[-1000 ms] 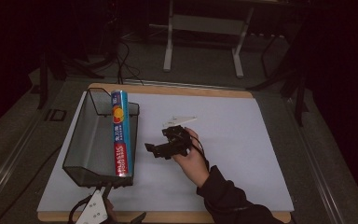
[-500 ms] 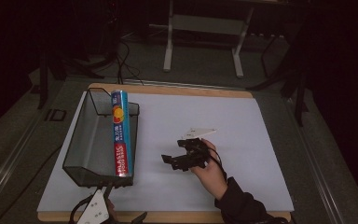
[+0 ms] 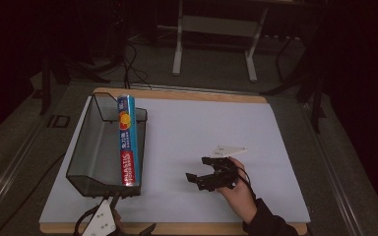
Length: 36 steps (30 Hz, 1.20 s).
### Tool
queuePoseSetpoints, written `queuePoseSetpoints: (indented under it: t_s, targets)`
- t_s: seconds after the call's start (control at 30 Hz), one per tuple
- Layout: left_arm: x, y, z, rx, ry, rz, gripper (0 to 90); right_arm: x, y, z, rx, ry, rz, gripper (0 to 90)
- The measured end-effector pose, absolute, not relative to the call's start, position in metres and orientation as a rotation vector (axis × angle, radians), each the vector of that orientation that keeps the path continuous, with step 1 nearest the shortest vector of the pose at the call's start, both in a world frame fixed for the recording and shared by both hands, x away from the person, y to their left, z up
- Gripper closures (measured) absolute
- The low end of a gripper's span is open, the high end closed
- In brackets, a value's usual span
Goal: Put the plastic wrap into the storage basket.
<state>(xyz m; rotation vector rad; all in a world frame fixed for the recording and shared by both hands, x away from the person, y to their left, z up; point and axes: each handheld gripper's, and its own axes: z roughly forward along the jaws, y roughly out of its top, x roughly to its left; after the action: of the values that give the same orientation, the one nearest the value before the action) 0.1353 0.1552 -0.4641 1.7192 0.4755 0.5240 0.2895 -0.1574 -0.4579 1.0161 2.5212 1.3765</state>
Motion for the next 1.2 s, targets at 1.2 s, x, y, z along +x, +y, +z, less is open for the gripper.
queuePoseSetpoints:
  t_s: [1.2]
  targets:
    - [0.134,0.158,-0.463,1.72,0.471,0.516,1.9,0.257,-0.21,-0.466,0.968,2.374,1.353,14.3]
